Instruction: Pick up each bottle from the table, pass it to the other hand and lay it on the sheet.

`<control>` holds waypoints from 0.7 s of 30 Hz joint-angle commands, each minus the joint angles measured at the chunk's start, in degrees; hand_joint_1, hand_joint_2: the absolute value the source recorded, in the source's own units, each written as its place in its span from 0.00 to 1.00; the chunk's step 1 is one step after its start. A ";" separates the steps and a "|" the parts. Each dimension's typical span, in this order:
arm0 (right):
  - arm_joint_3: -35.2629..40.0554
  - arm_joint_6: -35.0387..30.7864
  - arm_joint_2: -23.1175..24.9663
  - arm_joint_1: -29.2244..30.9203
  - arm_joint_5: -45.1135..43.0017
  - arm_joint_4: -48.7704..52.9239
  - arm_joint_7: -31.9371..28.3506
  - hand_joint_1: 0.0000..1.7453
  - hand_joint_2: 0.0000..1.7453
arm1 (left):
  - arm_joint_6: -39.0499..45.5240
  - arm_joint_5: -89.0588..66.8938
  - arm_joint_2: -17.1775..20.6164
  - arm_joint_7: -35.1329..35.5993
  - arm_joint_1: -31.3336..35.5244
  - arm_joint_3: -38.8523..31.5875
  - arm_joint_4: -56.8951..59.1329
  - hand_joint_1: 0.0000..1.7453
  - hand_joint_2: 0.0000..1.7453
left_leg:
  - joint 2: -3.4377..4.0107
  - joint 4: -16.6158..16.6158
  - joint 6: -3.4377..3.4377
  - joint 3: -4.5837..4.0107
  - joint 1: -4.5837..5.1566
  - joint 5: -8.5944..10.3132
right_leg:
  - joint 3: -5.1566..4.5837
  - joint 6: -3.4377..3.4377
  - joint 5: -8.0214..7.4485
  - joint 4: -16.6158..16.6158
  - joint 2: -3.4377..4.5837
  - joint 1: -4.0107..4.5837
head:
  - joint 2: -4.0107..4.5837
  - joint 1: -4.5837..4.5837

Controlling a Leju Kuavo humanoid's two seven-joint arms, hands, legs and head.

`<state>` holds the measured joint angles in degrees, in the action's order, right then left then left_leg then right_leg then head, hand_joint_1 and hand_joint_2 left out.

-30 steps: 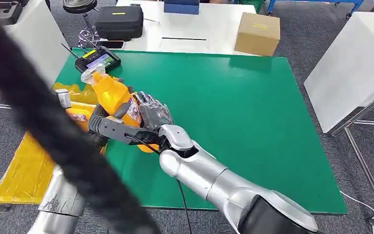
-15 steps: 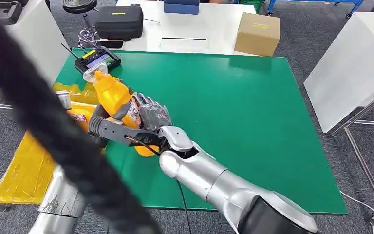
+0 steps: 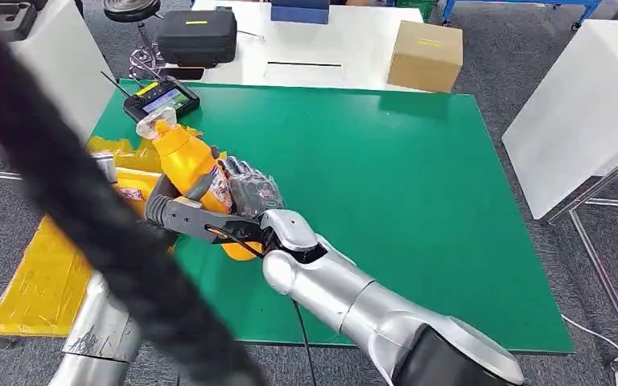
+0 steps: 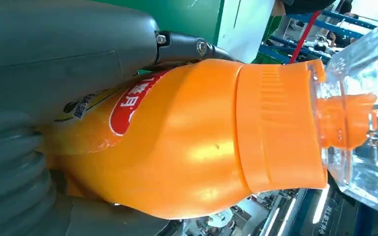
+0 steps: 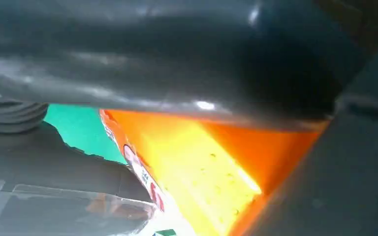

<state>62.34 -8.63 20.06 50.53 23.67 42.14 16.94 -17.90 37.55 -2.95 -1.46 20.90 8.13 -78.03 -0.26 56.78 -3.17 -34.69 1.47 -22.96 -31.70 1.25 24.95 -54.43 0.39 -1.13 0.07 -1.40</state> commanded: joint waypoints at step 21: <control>3.45 1.12 -0.06 -0.26 -1.47 -2.78 1.14 0.00 0.00 | -0.35 0.40 -2.81 -0.60 7.04 0.01 1.11 1.00 1.00 | -0.31 0.00 0.28 0.15 -0.12 -0.02 | 0.29 -0.12 0.10 0.07 -0.35 0.10 | 0.00 0.00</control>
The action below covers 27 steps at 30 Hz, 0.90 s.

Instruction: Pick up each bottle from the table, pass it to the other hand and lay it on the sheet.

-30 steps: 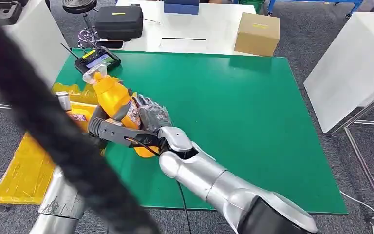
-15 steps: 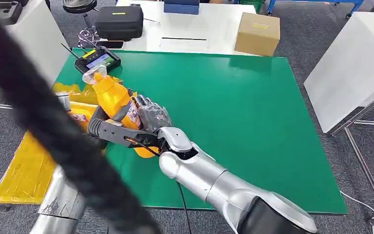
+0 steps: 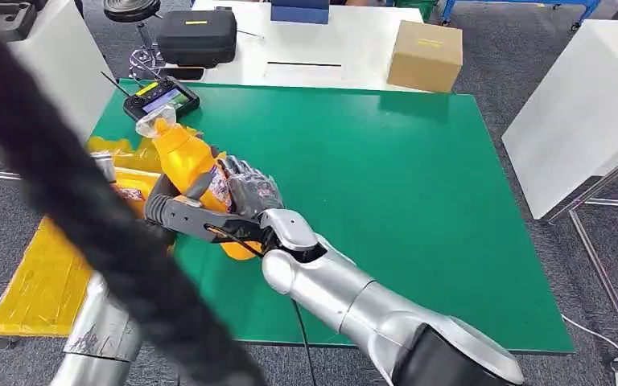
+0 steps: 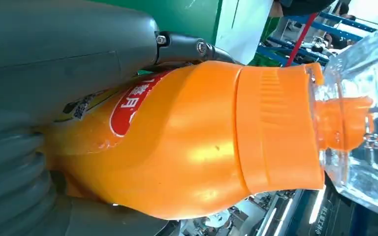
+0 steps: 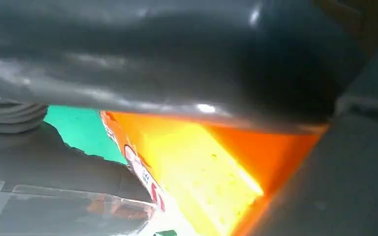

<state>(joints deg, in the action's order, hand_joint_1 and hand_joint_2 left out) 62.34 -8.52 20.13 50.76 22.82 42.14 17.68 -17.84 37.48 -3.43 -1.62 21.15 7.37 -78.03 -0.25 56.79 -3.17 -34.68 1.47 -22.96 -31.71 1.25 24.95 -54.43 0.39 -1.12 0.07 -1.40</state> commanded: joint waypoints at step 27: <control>-4.56 -3.20 -0.13 -2.71 3.31 -1.21 -4.57 0.00 0.00 | 1.19 -0.13 1.02 -2.96 2.95 -1.68 -2.88 1.00 1.00 | -0.15 -0.03 0.29 0.18 -0.12 -0.05 | 0.33 -0.13 0.08 0.07 -0.16 0.09 | 0.00 0.00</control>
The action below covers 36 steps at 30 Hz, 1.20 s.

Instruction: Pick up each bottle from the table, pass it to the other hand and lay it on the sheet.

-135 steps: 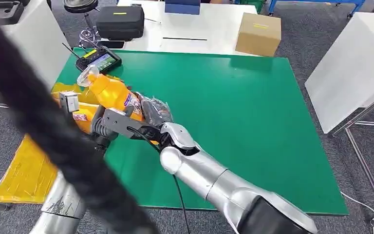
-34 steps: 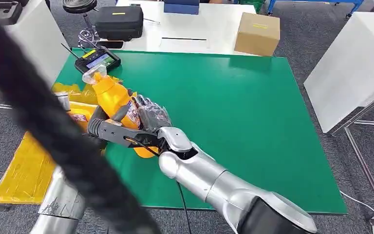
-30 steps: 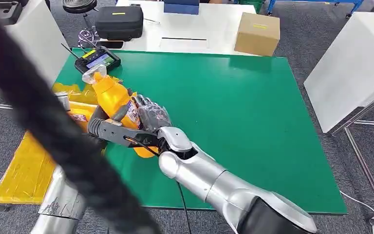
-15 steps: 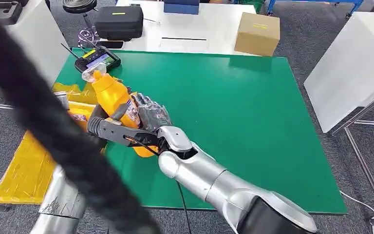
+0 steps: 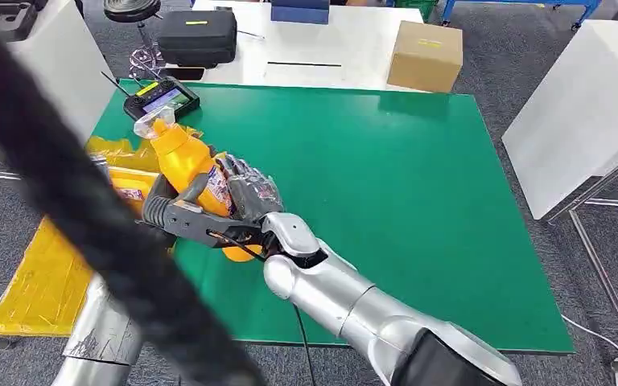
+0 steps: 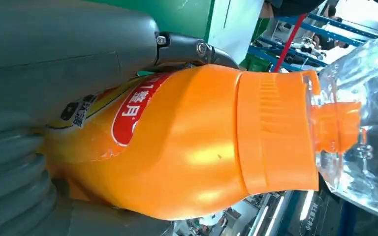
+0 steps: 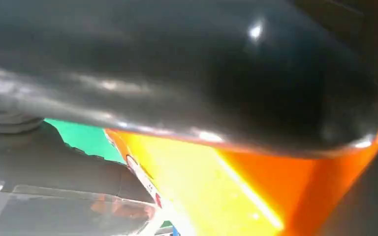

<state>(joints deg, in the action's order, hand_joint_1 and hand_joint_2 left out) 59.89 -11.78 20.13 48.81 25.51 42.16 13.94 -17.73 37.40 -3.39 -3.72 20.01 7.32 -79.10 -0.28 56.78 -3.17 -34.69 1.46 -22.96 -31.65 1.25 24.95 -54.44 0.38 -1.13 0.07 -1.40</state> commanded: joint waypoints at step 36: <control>-18.95 -0.27 -4.60 -13.64 12.63 28.30 -8.98 0.00 0.00 | 0.41 -5.46 0.13 -1.58 -3.74 -14.69 -10.52 1.00 1.00 | -0.11 -0.07 0.27 0.23 -0.10 -0.07 | 0.33 -0.11 0.10 0.09 -0.14 0.07 | 0.00 0.02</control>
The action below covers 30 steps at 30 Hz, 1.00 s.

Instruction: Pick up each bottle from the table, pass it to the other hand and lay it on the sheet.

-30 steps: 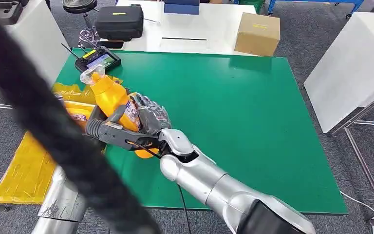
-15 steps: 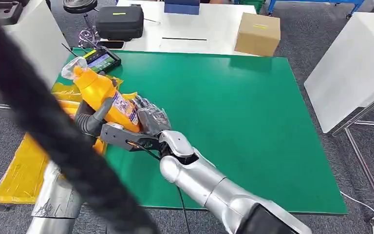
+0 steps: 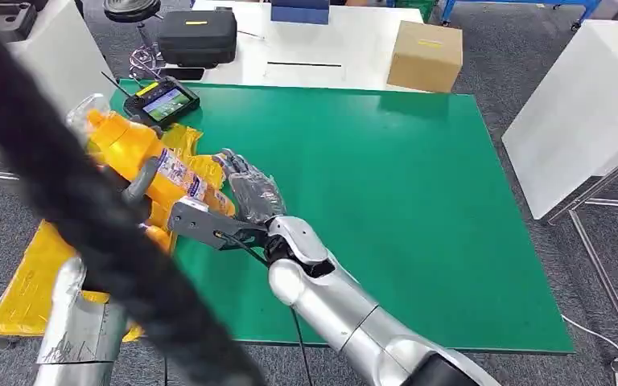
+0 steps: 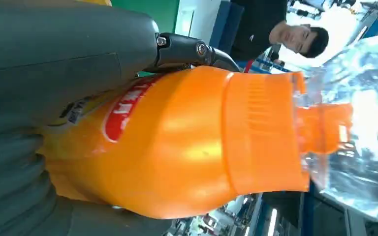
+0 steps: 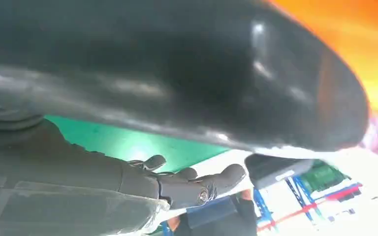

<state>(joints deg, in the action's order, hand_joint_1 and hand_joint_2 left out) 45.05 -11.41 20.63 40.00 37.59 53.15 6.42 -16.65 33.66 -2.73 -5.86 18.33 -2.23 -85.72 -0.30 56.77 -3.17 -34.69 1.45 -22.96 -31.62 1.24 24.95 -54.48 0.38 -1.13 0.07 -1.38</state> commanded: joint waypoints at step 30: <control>-22.28 -3.88 -17.19 -22.02 5.44 35.25 -4.52 0.00 0.00 | -1.35 -14.35 8.93 -0.49 6.09 -15.95 2.85 1.00 1.00 | -0.33 -0.06 0.32 0.24 -0.09 0.00 | 0.19 -0.14 0.06 0.12 -0.26 0.08 | 0.00 0.00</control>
<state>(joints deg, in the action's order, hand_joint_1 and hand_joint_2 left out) 24.85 -15.43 6.23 20.04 42.80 87.52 1.97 -17.81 21.26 1.81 -7.08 15.86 -14.93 -90.64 -0.44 56.77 -3.17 -34.68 1.46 -22.96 -31.72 1.27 24.93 -54.42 0.37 -1.12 0.07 -1.38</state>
